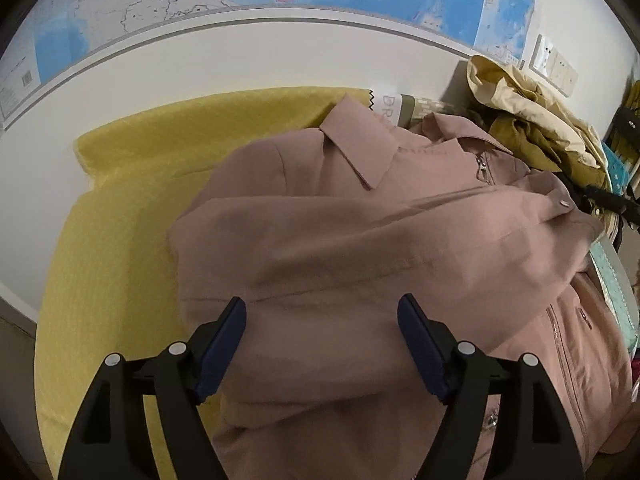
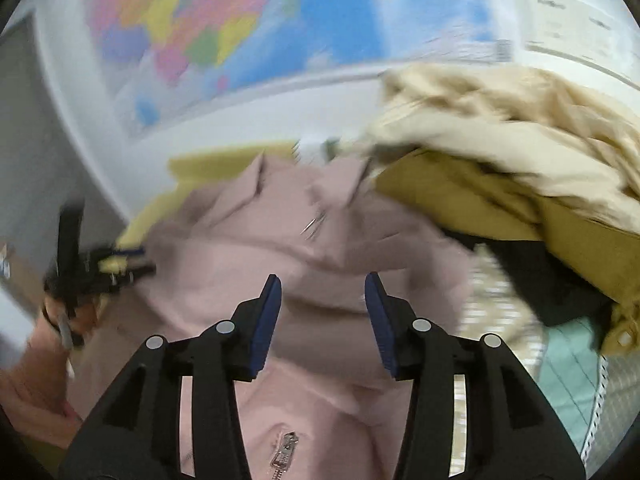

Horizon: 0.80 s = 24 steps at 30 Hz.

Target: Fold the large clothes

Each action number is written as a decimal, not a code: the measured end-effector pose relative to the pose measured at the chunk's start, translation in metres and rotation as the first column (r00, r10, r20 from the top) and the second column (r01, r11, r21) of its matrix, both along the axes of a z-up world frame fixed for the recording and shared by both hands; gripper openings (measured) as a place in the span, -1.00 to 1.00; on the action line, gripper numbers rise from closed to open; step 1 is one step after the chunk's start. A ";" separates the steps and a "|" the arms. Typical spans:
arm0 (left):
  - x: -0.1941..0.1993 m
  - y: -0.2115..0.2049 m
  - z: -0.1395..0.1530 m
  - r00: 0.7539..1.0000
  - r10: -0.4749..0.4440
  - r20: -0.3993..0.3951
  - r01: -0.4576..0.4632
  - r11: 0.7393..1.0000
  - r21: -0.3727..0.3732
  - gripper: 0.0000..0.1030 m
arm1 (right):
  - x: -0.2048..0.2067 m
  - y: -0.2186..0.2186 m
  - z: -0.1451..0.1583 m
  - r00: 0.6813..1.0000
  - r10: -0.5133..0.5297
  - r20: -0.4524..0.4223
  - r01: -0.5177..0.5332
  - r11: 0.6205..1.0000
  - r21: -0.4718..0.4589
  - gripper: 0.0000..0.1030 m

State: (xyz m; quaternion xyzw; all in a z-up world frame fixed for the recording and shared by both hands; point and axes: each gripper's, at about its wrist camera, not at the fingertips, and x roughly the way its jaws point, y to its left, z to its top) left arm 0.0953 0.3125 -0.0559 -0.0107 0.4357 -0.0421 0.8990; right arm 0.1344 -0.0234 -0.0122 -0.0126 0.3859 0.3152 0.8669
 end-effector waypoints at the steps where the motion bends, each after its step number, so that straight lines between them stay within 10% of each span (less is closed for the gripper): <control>1: -0.004 -0.001 0.001 1.000 0.005 0.007 -0.005 1.000 0.010 0.46 | 0.005 0.009 -0.009 1.000 0.007 -0.019 -0.007 1.000 -0.031 -0.23; 7: -0.044 0.009 0.009 0.999 0.036 0.035 -0.035 0.999 -0.009 0.57 | 0.037 0.009 -0.052 0.990 -0.067 -0.122 0.055 0.994 -0.095 -0.46; 11: -0.086 0.025 0.010 0.996 0.080 0.035 -0.080 0.997 -0.002 0.66 | 0.008 -0.007 -0.029 0.995 -0.056 -0.078 0.052 0.997 -0.050 0.28; 24: -0.185 0.029 -0.023 0.993 0.103 -0.051 -0.111 0.976 -0.185 0.79 | -0.105 -0.126 -0.038 0.955 -0.091 -0.282 0.149 0.970 0.192 0.56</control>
